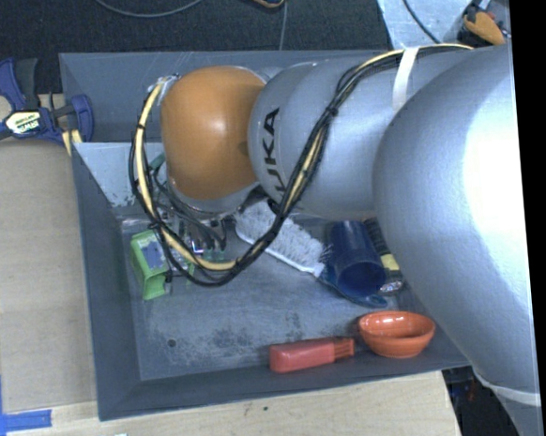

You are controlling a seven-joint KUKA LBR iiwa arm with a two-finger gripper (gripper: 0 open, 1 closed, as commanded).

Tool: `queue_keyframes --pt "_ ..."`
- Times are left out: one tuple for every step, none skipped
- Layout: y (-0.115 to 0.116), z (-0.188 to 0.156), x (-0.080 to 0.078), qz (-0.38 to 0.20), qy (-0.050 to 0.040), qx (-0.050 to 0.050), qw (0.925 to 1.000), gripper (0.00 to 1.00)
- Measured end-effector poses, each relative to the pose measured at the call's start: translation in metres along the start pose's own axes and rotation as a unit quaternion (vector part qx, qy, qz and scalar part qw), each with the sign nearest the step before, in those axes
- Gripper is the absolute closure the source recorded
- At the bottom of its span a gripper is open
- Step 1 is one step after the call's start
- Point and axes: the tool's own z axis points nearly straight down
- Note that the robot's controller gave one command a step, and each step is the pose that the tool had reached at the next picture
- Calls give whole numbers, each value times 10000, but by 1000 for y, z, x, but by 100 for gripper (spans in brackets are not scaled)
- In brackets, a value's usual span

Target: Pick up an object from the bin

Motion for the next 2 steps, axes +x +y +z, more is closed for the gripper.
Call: queue_keyframes --pt "-1 -4 -2 18 -37 -8 10000 0" --pt "13 51 -23 -1390 -57 -15 9903 0"
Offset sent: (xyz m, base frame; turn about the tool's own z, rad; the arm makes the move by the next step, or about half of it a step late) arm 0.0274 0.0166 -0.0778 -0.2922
